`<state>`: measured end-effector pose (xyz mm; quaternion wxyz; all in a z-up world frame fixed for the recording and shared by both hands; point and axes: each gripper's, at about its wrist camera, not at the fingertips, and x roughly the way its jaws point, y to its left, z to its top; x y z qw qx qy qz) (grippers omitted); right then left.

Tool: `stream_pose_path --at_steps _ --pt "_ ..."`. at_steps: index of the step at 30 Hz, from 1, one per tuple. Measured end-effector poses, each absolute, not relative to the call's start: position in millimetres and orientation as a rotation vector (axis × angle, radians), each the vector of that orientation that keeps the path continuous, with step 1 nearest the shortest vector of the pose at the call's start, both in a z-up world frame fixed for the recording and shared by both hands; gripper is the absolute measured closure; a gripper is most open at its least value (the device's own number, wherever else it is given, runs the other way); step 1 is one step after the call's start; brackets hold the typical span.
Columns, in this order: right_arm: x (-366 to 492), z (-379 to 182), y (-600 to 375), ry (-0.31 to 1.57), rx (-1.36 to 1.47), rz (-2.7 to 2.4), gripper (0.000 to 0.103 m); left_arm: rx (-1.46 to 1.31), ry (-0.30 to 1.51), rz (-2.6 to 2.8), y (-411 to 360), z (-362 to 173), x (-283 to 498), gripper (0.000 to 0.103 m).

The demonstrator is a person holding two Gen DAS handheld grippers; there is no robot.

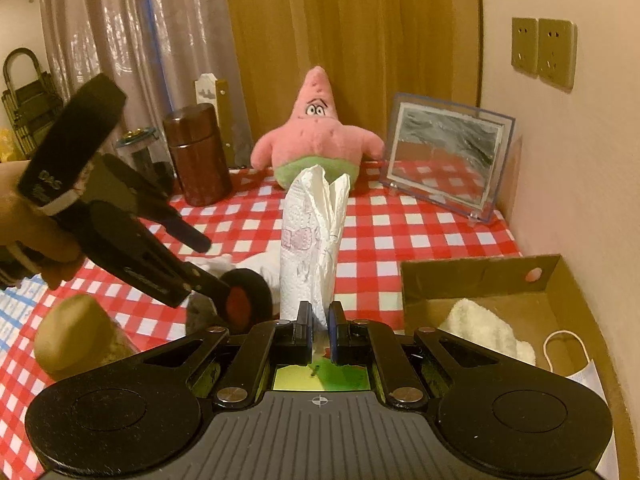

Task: Organize soft objects
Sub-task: 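Grasp the black headband with the left tool while the right tool lifts the pad, then carry the white pad and black headband over the cardboard tray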

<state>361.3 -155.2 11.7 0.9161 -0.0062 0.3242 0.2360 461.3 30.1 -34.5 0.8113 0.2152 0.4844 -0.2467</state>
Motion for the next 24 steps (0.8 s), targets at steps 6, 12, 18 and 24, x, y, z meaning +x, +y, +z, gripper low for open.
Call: stream_pose_path --at_steps 6,12,18,24 --pt "373 1 -160 0.685 0.001 0.478 0.095 0.506 1.091 -0.532 18 -53 477 0.069" --pt "377 -6 -166 0.692 0.015 0.469 0.095 0.522 1.107 -0.529 18 -55 477 0.092" --pt "371 -4 -170 0.690 0.022 0.457 0.095 0.476 1.066 -0.513 21 -38 464 0.094" --pt "358 9 -175 0.668 0.031 0.439 0.095 0.400 0.998 -0.462 28 -3 448 0.094"
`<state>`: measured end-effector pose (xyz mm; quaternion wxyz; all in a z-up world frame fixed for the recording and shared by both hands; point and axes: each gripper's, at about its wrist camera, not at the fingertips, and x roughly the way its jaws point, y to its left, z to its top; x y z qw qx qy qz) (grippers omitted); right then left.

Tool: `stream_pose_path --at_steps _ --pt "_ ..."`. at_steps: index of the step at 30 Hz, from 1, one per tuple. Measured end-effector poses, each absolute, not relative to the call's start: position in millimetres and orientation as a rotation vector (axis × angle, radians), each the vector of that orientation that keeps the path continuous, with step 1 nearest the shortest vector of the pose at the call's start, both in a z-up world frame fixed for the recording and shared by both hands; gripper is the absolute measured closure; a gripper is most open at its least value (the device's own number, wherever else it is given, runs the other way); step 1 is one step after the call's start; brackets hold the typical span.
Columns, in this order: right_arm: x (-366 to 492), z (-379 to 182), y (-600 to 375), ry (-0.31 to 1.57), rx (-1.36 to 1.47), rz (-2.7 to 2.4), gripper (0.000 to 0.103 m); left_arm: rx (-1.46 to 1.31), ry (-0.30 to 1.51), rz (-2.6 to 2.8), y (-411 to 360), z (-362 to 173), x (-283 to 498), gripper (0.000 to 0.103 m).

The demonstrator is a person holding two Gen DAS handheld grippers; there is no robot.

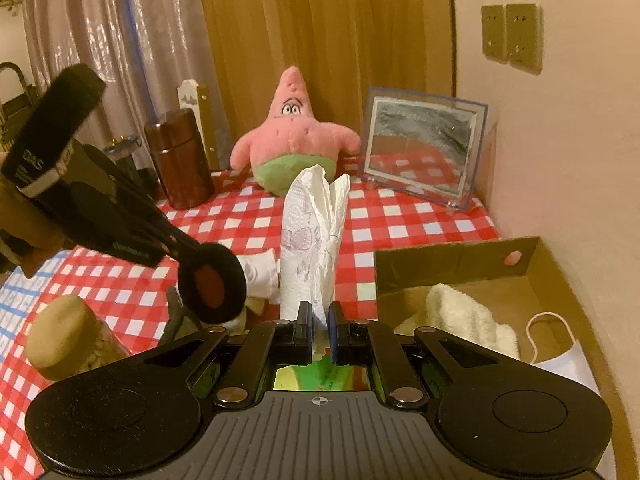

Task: Organize soft objects
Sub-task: 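Carry the white pad and black headband over the cardboard tray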

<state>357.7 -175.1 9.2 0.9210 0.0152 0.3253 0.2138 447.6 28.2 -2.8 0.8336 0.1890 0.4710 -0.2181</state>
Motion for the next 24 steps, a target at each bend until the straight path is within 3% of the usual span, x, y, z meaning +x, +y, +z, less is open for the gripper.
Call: stream_pose_path --at_steps 11,24 --pt "312 42 -190 0.625 0.039 0.410 0.095 0.223 0.908 -0.404 19 51 389 0.094" --pt "258 61 -239 0.606 0.050 0.332 0.095 0.114 0.855 -0.434 -31 65 324 0.094"
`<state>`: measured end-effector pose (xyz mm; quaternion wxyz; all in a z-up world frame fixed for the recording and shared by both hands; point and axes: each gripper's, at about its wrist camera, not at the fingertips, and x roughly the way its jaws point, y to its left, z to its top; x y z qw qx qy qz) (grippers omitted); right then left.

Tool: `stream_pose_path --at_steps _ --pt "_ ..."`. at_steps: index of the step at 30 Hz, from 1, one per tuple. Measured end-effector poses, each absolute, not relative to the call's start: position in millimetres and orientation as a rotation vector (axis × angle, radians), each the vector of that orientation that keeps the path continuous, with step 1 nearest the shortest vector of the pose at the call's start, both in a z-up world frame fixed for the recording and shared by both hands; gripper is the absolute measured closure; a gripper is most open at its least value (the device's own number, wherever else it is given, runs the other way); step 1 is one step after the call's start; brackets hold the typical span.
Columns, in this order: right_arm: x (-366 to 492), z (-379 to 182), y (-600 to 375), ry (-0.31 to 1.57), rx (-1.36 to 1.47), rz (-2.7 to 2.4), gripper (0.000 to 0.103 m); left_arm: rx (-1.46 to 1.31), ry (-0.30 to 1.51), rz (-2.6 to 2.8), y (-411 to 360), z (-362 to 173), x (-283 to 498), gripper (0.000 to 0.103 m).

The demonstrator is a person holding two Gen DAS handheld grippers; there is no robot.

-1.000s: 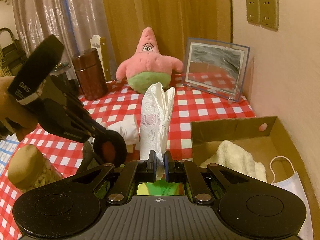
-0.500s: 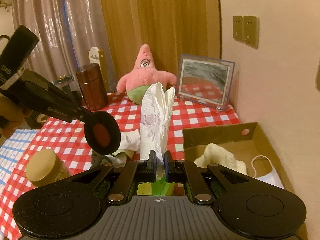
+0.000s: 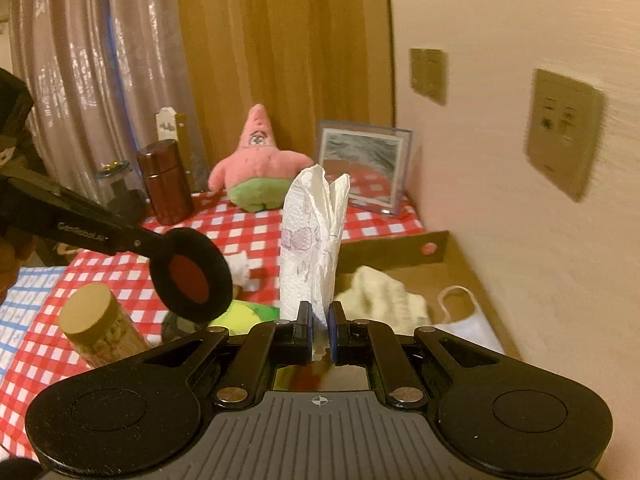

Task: Organize soft objects
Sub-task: 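Carry the white pad and black headband over the cardboard tray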

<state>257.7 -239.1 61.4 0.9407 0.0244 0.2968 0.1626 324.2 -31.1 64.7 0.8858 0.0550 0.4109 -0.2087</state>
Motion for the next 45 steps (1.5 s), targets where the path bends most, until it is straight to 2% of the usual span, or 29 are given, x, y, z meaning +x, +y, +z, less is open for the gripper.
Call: stream_pose_path --at_steps 19,38,42,45 --pt "236 40 -320 0.657 0.040 0.201 0.095 -0.014 0.887 -0.537 -114 37 325 0.094" --pt "259 -13 -342 0.772 0.048 0.188 0.095 0.064 1.016 -0.508 -166 -65 350 0.094" --pt "263 -21 -342 0.789 0.053 0.190 0.095 0.074 1.013 -0.513 -166 -67 349 0.091" --pt "266 -25 -343 0.795 0.062 0.189 0.095 0.058 0.998 -0.509 -161 -61 348 0.082"
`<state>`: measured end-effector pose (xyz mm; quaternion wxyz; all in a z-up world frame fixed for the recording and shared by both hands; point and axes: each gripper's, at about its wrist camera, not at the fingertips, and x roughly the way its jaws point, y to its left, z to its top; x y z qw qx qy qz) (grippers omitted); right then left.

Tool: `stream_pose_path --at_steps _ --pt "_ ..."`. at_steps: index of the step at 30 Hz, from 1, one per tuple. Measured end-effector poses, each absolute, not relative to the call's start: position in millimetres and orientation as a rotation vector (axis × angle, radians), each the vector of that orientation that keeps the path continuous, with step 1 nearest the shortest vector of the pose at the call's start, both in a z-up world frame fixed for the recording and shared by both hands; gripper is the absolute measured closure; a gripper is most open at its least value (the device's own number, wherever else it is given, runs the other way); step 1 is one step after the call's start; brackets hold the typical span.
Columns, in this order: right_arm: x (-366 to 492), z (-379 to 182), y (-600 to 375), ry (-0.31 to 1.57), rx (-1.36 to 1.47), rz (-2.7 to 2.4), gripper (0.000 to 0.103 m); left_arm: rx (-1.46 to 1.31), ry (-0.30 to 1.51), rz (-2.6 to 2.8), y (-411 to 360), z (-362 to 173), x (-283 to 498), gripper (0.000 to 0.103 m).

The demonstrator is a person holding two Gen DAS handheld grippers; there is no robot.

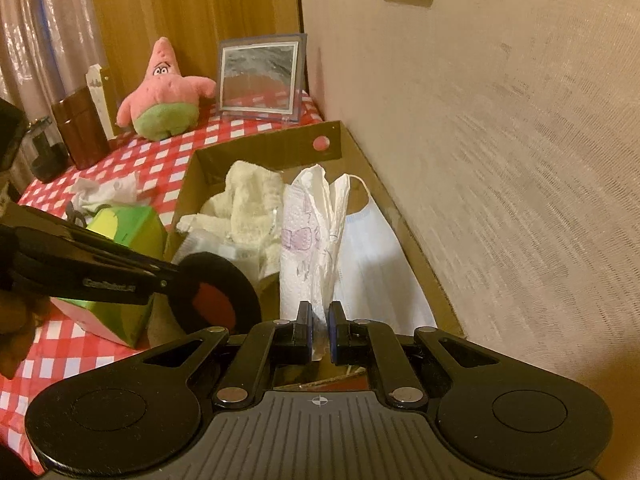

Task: Organize soft objects
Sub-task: 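Carry the white pad and black headband over the cardboard tray, then open both tools to drop the pad and headband into the tray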

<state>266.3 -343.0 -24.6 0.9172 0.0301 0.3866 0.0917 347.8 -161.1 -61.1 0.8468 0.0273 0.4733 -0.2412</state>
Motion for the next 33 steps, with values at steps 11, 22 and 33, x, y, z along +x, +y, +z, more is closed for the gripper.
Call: stream_pose_path --at_steps 11,22,33 --pt "271 -26 -353 0.777 0.176 0.209 0.055 -0.035 0.908 -0.494 -135 -29 326 0.073" --pt "234 -4 -336 0.739 0.116 0.222 0.054 -0.113 0.795 -0.419 -95 16 289 0.060" --pt "198 28 -312 0.706 0.111 0.245 0.051 -0.133 0.728 -0.331 -53 52 234 0.036"
